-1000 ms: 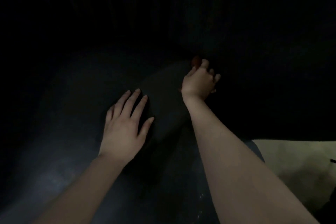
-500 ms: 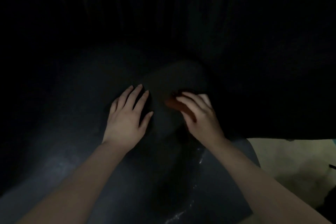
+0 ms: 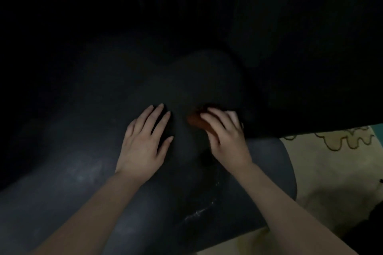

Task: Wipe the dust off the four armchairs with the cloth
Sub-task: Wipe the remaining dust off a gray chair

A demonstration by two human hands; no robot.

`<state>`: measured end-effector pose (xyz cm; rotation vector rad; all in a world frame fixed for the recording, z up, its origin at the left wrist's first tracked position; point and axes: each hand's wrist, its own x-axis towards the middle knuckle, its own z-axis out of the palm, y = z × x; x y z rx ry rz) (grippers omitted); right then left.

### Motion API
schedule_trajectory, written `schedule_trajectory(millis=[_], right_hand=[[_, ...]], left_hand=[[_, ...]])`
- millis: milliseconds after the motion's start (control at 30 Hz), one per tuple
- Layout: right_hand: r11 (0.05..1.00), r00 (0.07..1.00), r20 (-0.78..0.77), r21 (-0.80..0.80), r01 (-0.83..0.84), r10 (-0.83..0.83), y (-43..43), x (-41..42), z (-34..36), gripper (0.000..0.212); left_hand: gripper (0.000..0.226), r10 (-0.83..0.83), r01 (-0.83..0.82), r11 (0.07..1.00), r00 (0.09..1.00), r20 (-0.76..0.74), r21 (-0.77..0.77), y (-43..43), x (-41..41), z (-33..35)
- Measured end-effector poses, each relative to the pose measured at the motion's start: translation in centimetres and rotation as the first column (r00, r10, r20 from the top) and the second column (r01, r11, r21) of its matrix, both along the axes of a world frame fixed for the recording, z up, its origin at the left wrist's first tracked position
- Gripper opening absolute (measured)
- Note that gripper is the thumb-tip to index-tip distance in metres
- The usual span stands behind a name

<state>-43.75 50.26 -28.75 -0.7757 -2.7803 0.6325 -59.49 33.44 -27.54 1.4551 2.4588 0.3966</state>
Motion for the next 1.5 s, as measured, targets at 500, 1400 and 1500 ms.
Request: schedule_trajectory(millis=[500, 1400, 1500], right_hand=[[0.976, 0.974, 0.059, -0.015, 0.218, -0.217, -6.4, 3.5, 0.5, 0.048], [0.394, 0.395, 0.056, -0.033, 0.919, -0.917, -0.7, 9.4, 0.1, 0.036], [0.388, 0.389, 0.1, -0.033, 0.921, -0.916, -0.1, 9.4, 0.2, 0.036]], left_hand=[[0.059, -0.066, 0.066, 0.998, 0.998, -0.014, -0.012, -1.2, 2.4, -0.7], [0.059, -0.234, 0.234, 0.972, 0.972, 0.012, -0.018, 0.2, 3.5, -0.5], [0.058, -0.232, 0.233, 0.972, 0.973, 0.013, -0.016, 0.3, 3.5, -0.5]])
